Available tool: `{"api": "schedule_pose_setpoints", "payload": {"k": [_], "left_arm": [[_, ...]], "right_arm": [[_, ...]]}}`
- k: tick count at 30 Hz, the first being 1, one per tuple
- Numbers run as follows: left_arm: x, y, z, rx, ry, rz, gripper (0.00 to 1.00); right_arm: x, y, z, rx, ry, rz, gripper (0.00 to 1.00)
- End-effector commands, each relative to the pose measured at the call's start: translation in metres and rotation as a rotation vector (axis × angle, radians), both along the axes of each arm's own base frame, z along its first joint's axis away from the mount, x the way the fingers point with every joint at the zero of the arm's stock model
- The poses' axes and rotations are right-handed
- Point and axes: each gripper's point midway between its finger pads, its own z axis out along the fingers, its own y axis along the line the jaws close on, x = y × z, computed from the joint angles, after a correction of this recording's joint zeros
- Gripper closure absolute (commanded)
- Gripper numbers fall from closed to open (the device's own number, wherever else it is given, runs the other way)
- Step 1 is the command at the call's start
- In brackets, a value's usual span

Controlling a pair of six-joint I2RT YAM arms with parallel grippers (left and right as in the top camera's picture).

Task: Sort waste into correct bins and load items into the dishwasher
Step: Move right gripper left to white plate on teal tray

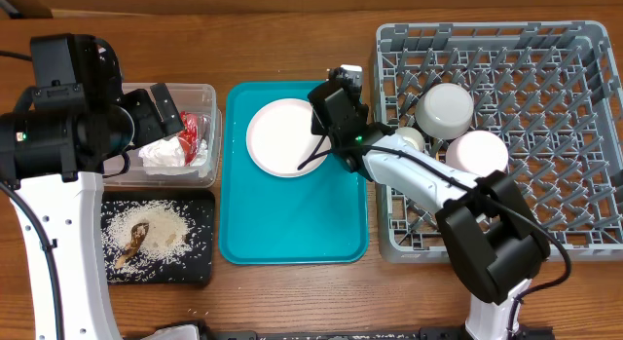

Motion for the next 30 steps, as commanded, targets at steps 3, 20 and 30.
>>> {"api": "schedule_pose_setpoints", "payload": {"k": [3,20,30], "left_arm": [[0.002,0.003,0.002,0.008,-0.004,0.005,0.00],[0.002,0.003,0.002,0.008,-0.004,0.005,0.00],[0.002,0.003,0.002,0.008,-0.004,0.005,0.00]], "right_arm": [[0.004,0.005,-0.021,-0.069,0.013,0.063,0.78],[-0.013,0.008,-0.054,-0.150,0.124,0.191,0.72],[-0.030,0.014,-0.065,-0.142,0.197,0.242,0.80]]}}
